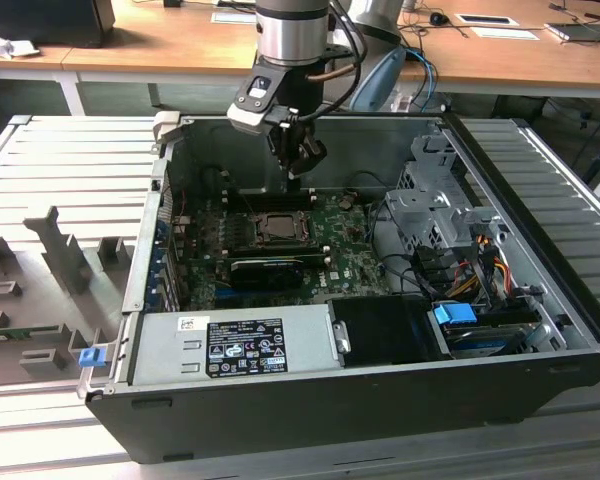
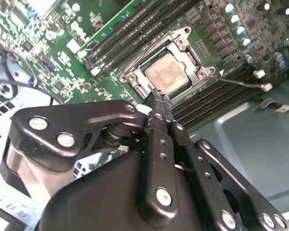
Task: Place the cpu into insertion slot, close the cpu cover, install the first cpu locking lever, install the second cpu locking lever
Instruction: 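Install the first cpu locking lever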
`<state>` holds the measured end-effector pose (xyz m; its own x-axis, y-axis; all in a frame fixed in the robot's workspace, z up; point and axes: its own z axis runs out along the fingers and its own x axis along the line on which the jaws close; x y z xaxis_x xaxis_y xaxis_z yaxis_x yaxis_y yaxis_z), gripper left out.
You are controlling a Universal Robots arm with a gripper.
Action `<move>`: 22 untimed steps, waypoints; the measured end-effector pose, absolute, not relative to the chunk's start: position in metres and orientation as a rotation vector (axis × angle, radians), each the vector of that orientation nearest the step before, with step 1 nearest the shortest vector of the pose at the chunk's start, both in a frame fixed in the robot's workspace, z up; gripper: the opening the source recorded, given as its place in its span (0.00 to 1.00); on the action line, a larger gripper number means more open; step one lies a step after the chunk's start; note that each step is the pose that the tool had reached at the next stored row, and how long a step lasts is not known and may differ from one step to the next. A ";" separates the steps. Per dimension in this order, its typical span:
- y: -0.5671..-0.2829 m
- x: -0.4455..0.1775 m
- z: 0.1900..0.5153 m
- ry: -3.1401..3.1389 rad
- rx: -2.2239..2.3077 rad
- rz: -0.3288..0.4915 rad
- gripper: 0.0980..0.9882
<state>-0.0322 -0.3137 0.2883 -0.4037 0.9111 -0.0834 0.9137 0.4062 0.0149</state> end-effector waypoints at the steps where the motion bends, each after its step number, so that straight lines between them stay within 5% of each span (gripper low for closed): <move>1: -0.314 -0.032 0.288 2.578 1.654 -0.050 0.01; 22: -0.314 -0.033 0.288 2.855 1.096 -0.025 0.01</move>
<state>-0.0328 -0.3138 0.2883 -0.7402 0.6672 -0.0839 0.6686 0.7435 0.0145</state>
